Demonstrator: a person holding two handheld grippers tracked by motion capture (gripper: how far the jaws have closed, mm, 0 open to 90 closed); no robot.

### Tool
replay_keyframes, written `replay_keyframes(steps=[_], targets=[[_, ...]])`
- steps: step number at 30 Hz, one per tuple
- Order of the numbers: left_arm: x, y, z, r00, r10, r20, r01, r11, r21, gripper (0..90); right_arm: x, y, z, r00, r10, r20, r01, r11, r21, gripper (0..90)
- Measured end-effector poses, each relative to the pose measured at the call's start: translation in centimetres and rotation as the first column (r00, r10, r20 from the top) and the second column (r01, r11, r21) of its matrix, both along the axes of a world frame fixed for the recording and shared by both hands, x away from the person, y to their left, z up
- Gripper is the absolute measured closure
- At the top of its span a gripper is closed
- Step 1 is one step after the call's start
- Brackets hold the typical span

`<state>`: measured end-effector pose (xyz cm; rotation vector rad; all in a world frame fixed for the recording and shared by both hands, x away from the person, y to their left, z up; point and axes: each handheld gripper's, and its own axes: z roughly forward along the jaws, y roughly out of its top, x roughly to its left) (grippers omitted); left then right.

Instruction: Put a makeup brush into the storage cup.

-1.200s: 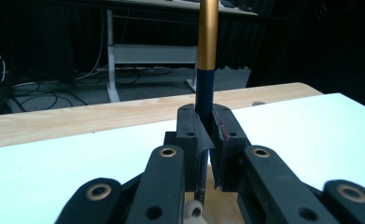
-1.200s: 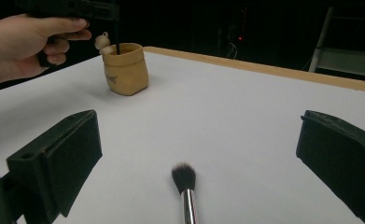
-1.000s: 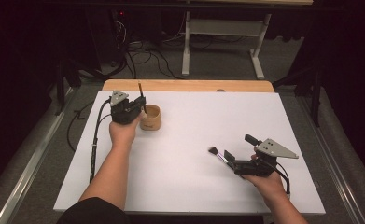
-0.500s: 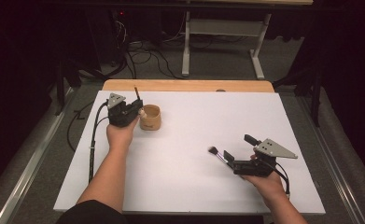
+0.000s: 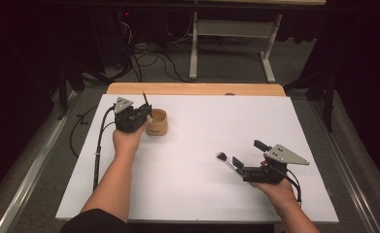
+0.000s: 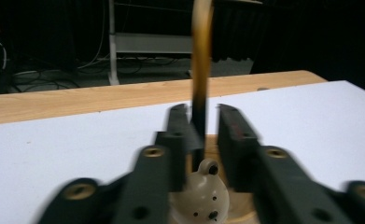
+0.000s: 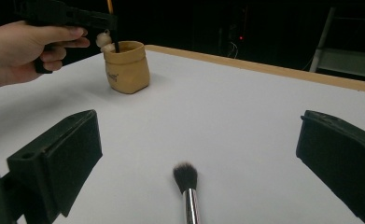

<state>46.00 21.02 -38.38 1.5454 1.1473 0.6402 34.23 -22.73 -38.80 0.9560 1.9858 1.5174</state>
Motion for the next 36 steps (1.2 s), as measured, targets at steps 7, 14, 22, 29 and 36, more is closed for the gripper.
replay_keyframes(steps=[7, 14, 22, 29, 36], targets=[[0.0, 0.1, 0.1, 0.9993, 0.028, -0.024, -0.029, 0.9994, -0.018, 38.5, 0.0, 0.0, 0.0, 1.0, -0.002, 0.005, 0.002, 1.0, -0.002, 1.7], [-0.1, 0.3, 0.3, 0.9996, 0.013, -0.024, -0.013, 0.9997, -0.02, 33.5, 0.0, 0.1, 0.0, 1.0, -0.003, 0.0, 0.003, 1.0, -0.001, 1.7], [-0.3, 0.2, 0.4, 0.9993, 0.004, -0.037, -0.005, 0.9999, -0.013, 28.8, 0.0, 0.1, 0.0, 1.0, -0.003, 0.001, 0.003, 1.0, -0.003, 1.7], [-0.8, 0.1, 0.7, 0.9992, -0.005, -0.039, 0.005, 0.9999, 0.011, 27.1, 0.0, 0.1, 0.0, 1.0, -0.004, -0.002, 0.004, 1.0, -0.001, 1.7], [-1.3, -0.1, 1.0, 0.999, -0.012, -0.043, 0.013, 0.9996, 0.025, 23.2, 0.0, 0.0, 0.0, 1.0, -0.006, 0.003, 0.006, 1.0, -0.003, 1.7]])
